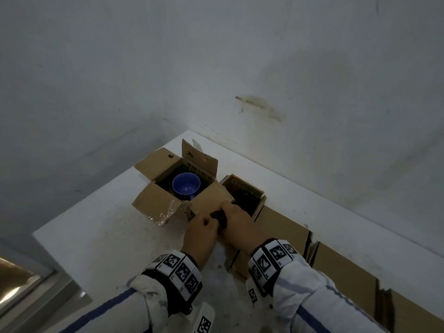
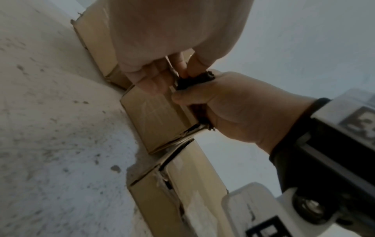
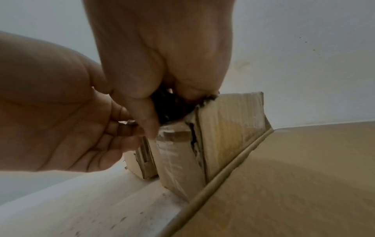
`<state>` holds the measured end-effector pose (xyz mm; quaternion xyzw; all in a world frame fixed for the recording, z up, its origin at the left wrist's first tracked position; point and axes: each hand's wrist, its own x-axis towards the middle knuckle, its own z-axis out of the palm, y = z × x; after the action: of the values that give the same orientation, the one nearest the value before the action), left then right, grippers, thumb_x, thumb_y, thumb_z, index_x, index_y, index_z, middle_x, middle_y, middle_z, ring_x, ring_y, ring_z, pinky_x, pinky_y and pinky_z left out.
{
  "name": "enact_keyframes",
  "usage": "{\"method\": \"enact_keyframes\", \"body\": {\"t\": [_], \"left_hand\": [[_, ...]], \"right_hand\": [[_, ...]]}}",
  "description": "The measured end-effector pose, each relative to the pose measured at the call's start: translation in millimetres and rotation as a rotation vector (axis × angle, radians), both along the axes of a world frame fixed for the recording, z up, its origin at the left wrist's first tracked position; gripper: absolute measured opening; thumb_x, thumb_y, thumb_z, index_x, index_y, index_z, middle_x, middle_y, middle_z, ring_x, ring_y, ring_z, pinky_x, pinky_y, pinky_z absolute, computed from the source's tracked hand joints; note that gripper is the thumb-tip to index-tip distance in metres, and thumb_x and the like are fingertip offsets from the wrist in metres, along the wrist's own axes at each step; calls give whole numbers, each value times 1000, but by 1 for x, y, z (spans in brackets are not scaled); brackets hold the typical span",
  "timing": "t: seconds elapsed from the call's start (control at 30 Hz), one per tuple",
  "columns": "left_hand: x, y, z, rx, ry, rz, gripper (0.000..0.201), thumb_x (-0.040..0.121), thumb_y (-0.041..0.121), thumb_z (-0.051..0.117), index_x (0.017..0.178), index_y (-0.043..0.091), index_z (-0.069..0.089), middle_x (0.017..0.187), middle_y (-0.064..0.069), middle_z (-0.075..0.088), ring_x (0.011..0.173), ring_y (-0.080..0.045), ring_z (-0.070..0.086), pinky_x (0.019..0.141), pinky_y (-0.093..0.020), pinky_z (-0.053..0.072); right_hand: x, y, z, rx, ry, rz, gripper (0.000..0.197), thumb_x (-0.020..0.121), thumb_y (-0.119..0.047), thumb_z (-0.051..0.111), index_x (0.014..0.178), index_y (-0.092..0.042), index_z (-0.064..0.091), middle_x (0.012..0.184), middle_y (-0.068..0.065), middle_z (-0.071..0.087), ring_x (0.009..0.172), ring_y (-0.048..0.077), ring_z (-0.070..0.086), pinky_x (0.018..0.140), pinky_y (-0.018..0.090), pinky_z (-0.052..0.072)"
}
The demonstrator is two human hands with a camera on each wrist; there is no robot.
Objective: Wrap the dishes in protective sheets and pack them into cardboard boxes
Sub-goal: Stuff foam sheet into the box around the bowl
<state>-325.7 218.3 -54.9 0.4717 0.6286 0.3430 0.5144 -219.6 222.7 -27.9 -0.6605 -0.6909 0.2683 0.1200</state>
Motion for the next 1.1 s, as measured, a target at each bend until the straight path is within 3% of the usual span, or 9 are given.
{"method": "enact_keyframes", "body": {"t": [0.2, 0.37, 0.5, 0.67, 0.77, 0.87, 0.97, 1.0, 1.1], "left_hand": [[-6, 5, -9, 71, 72, -56, 24, 90, 4, 43, 77, 23, 49, 93, -6, 57, 84, -20, 52, 75, -32, 41], [-11, 0, -7, 214, 56, -41, 17, 93, 4, 49, 101, 16, 40, 88, 1, 51, 78, -16, 52, 66, -20, 43], [-16, 0, -11, 236, -90, 62, 31, 85, -7, 58, 100, 12, 39, 87, 1, 51, 75, -8, 54, 60, -11, 47], [-25, 1, -16, 180, -84, 44, 34, 82, -5, 61, 102, 13, 40, 89, 2, 49, 80, -13, 50, 71, -23, 45], [-32, 1, -18, 139, -81, 29, 29, 85, -4, 55, 107, 11, 43, 94, -1, 53, 86, -16, 52, 77, -28, 44], [-37, 2, -21, 161, 48, -18, 21, 90, 5, 55, 110, 11, 55, 94, 0, 58, 87, -16, 56, 78, -30, 46], [-40, 3, -21, 145, 92, -59, 23, 88, 4, 54, 107, 16, 60, 96, -2, 61, 91, -20, 59, 84, -36, 50], [-41, 2, -20, 137, 94, -61, 25, 86, 4, 54, 107, 16, 61, 97, -3, 63, 92, -21, 60, 85, -38, 50], [-45, 5, -23, 103, 80, -70, 26, 85, 7, 55, 108, 15, 64, 101, -4, 66, 95, -21, 61, 88, -44, 51]], "right_hand": [[5, 0, -4, -83, -99, 52, 17, 87, -15, 57, 94, -18, 42, 99, 10, 58, 78, 16, 46, 52, 21, 31], [8, 1, -2, -145, -128, 119, 29, 85, -8, 57, 71, -28, 40, 75, -8, 44, 76, 14, 45, 53, 18, 31], [2, 3, -1, -229, -86, 155, 37, 85, -14, 60, 63, -33, 37, 69, -12, 42, 62, 3, 39, 53, 17, 32], [2, 7, 14, -433, 130, 18, 8, 80, -14, 62, 74, -12, 58, 69, -1, 51, 61, 13, 46, 54, 24, 37], [0, 6, 17, -441, 98, 17, 4, 81, -13, 62, 79, -12, 59, 73, 2, 53, 66, 15, 48, 54, 25, 38], [-7, 2, 9, -356, 203, -123, 25, 84, -10, 61, 109, -14, 57, 93, 8, 61, 72, 17, 57, 57, 23, 49], [-19, -1, 4, -283, 572, -398, 22, 85, 0, 60, 104, -10, 58, 89, 15, 65, 64, 18, 63, 61, 28, 58], [-23, -1, 2, -284, 594, -401, 18, 83, 1, 61, 98, -9, 61, 89, 14, 65, 68, 19, 64, 66, 29, 58], [-32, -4, 2, -330, 379, -196, 7, 82, -7, 58, 83, -10, 64, 74, 3, 60, 65, 11, 55, 57, 19, 48]]}}
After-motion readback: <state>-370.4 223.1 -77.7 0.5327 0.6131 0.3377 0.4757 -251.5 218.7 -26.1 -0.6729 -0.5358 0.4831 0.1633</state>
